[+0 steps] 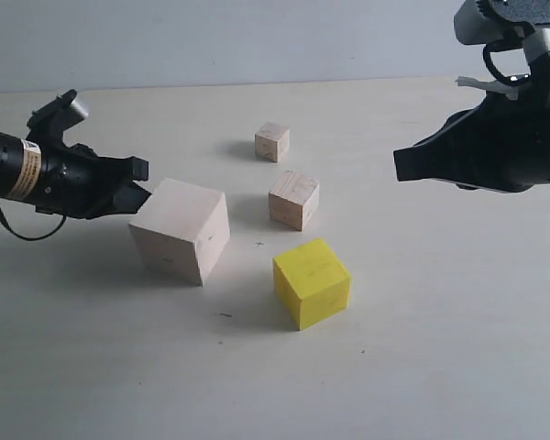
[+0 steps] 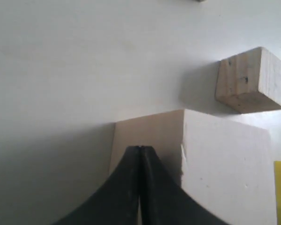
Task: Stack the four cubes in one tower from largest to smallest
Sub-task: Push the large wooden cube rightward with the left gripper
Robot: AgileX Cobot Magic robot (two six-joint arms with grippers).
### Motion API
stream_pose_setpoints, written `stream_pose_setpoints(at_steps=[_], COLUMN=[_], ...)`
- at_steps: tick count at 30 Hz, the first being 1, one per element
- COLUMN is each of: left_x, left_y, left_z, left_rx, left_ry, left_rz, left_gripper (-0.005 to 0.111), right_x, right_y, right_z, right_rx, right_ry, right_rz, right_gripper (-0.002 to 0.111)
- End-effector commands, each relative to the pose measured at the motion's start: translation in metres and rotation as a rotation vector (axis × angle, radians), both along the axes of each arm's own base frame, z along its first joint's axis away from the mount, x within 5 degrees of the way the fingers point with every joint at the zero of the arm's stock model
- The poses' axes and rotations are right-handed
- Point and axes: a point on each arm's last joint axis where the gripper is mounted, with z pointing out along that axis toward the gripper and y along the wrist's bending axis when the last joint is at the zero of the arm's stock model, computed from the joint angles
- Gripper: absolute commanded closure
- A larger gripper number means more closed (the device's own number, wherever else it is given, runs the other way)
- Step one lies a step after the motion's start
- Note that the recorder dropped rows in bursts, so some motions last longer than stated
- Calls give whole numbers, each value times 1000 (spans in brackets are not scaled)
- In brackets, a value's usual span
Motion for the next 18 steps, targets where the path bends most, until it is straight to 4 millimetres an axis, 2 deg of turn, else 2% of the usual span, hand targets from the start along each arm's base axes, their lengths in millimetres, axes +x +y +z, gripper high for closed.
stream_pose_setpoints(at_steps=[1, 18], left_x=[-15, -33], left_y=[-16, -20], left_z=[-7, -15], left_rx=[-1, -48], left_ry=[45, 120], left_rz=[-41, -76], left_gripper=[107, 107], right_x=[1, -2], right_y=[0, -1], right_z=[3, 5], right_rx=[-7, -8], right_ry=[-16, -10], right_rz=[9, 12], right_gripper=[108, 108])
